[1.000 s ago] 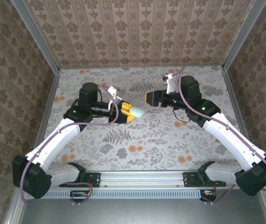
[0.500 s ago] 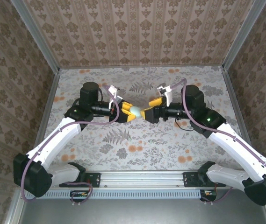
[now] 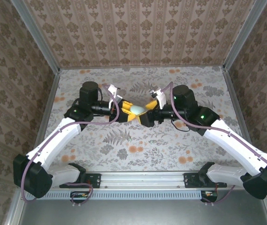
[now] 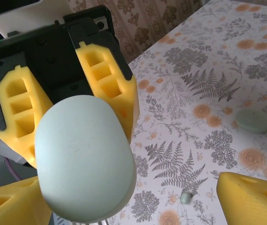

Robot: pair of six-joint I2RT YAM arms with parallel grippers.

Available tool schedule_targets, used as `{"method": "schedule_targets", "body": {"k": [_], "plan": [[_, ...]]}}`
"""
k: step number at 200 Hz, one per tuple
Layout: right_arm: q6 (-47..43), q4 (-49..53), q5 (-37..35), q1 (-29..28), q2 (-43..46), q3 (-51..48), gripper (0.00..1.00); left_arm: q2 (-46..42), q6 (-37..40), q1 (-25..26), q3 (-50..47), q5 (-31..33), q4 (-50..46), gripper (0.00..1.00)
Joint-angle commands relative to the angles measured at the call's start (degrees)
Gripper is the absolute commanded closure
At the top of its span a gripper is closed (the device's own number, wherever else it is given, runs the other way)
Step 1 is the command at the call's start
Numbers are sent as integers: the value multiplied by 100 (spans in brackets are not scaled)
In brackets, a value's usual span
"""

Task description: Insert the wireless bluetooth earbuds into the charging case

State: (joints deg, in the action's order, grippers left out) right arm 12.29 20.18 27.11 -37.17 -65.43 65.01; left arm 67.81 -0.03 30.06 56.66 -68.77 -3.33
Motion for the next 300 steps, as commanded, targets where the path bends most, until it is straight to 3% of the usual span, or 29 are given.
{"method": "schedule_targets", "body": {"k": [1, 132, 300], "plan": [[158, -23, -304, 156, 21, 209, 11, -75, -42, -18, 115, -198, 82, 88], [826, 8, -130, 581, -317, 355, 13, -118, -28, -11, 55, -181, 123, 88], [1544, -234, 277, 1096, -773, 305, 14, 259, -120, -43, -265, 86, 860, 88]]}}
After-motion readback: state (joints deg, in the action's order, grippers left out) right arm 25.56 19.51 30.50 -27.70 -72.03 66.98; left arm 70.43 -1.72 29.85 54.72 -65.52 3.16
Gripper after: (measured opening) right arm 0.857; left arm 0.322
